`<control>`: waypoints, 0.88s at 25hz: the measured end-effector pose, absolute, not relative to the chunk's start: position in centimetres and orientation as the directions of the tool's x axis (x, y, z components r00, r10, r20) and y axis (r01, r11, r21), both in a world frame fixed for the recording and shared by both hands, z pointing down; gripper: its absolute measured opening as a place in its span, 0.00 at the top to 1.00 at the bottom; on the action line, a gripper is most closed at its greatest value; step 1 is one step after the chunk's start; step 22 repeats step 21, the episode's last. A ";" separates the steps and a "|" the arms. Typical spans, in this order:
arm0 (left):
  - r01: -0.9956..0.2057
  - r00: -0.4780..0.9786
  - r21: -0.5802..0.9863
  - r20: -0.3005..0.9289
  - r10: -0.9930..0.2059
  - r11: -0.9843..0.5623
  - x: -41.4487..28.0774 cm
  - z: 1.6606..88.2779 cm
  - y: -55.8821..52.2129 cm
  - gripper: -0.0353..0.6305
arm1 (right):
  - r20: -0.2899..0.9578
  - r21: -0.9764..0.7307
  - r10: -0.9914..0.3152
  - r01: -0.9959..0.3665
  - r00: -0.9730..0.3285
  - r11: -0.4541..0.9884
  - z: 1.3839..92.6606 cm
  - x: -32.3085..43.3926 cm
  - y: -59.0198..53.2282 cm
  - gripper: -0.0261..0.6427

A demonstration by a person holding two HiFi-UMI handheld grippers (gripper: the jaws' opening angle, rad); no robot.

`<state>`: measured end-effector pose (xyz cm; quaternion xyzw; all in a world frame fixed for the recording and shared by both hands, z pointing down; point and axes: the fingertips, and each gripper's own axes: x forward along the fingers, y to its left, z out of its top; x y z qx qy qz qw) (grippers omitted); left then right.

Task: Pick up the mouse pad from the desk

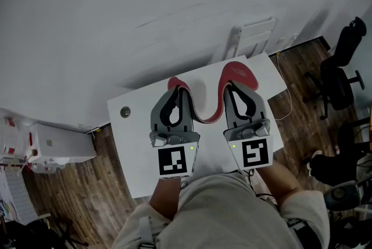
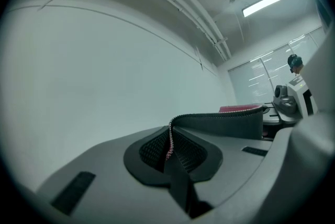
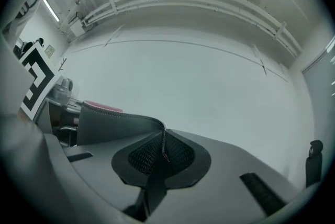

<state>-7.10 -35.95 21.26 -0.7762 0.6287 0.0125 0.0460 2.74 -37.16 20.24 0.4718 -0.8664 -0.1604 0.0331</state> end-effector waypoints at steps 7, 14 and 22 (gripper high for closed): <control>-0.977 0.207 -0.063 -0.080 -0.975 -0.202 -7.0 21.2 -35.9 0.91 | -0.099 0.302 -0.836 -0.817 -0.540 0.492 20.0 3.5 -37.4 0.89; -0.976 0.216 -0.058 -0.082 -0.973 -0.212 -6.8 21.1 -35.5 0.91 | -0.081 0.313 -0.841 -0.815 -0.535 0.488 20.3 3.6 -36.9 0.89; -0.975 0.219 -0.069 -0.088 -0.972 -0.213 -6.8 20.8 -35.1 0.91 | -0.084 0.294 -0.842 -0.821 -0.533 0.490 20.2 3.7 -36.6 0.89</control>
